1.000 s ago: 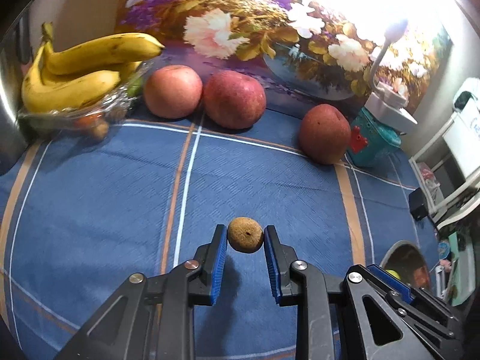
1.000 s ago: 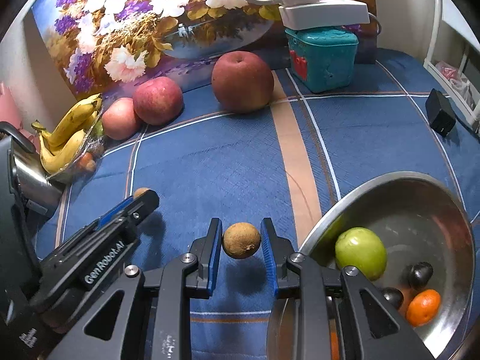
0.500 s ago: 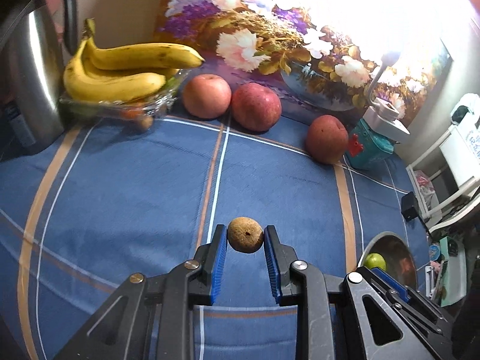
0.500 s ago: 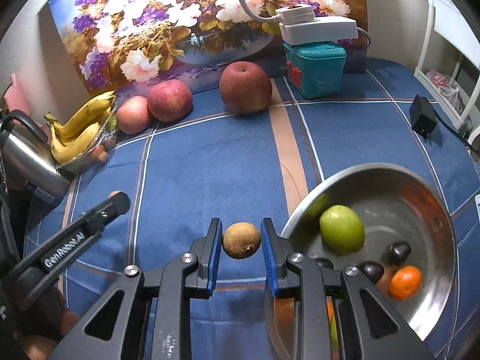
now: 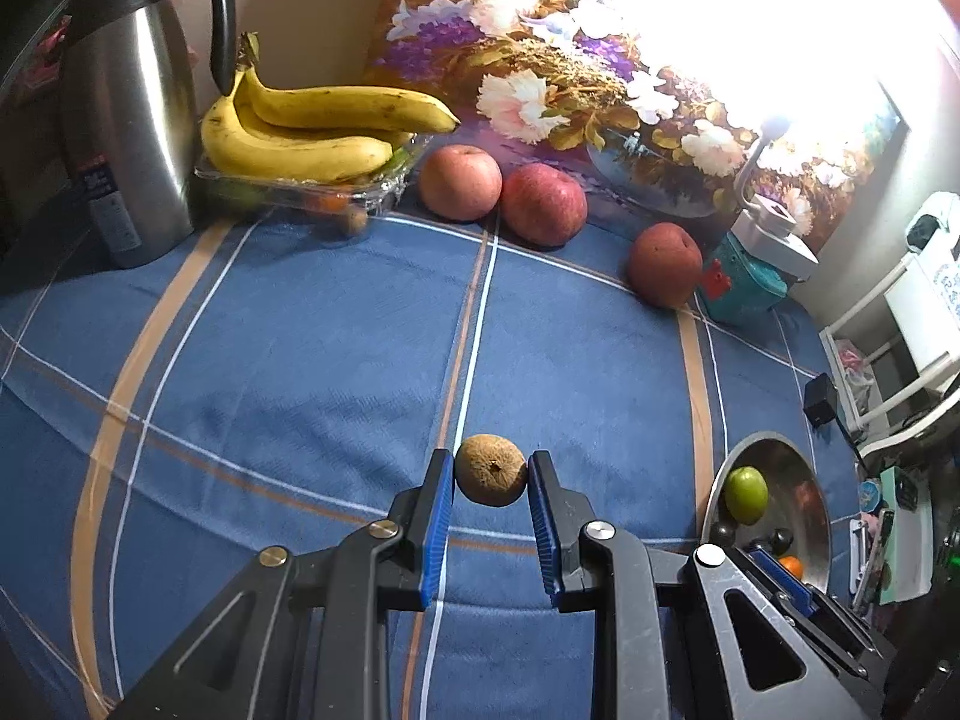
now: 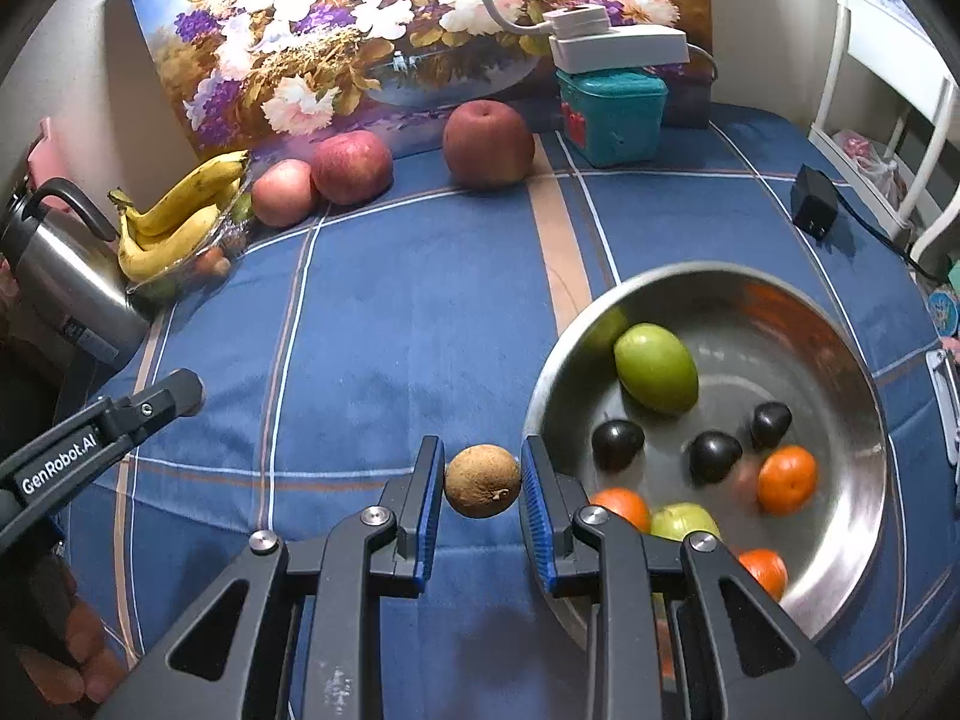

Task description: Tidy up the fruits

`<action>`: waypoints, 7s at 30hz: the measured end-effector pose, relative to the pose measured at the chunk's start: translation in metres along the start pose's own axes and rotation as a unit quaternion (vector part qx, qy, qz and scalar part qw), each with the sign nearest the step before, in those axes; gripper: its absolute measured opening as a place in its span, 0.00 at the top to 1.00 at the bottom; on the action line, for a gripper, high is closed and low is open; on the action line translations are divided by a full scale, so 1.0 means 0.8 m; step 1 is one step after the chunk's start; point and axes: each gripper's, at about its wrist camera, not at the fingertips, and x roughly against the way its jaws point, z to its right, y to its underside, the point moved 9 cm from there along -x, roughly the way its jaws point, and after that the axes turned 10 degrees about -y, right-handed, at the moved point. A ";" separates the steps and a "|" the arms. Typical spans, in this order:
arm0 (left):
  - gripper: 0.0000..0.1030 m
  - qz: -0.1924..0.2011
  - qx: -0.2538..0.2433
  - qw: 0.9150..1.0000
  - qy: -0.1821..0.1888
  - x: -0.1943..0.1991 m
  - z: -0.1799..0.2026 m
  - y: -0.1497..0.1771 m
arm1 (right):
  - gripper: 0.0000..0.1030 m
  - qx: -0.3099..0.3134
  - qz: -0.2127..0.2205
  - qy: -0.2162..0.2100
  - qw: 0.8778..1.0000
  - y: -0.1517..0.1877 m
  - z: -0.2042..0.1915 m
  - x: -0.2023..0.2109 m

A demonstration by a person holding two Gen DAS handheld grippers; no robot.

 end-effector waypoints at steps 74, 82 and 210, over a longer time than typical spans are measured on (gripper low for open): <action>0.62 -0.020 -0.221 0.973 0.064 -0.009 0.205 0.102 | 0.60 -0.127 0.006 0.092 0.988 0.019 0.150 0.034; 0.24 -0.017 -0.191 0.981 0.034 -0.010 0.166 0.097 | 0.38 -0.132 0.016 0.094 0.987 0.026 0.150 0.042; 0.00 -0.020 -0.091 0.981 -0.171 0.041 -0.050 0.144 | 0.10 0.008 -0.019 0.070 0.997 0.114 0.045 0.039</action>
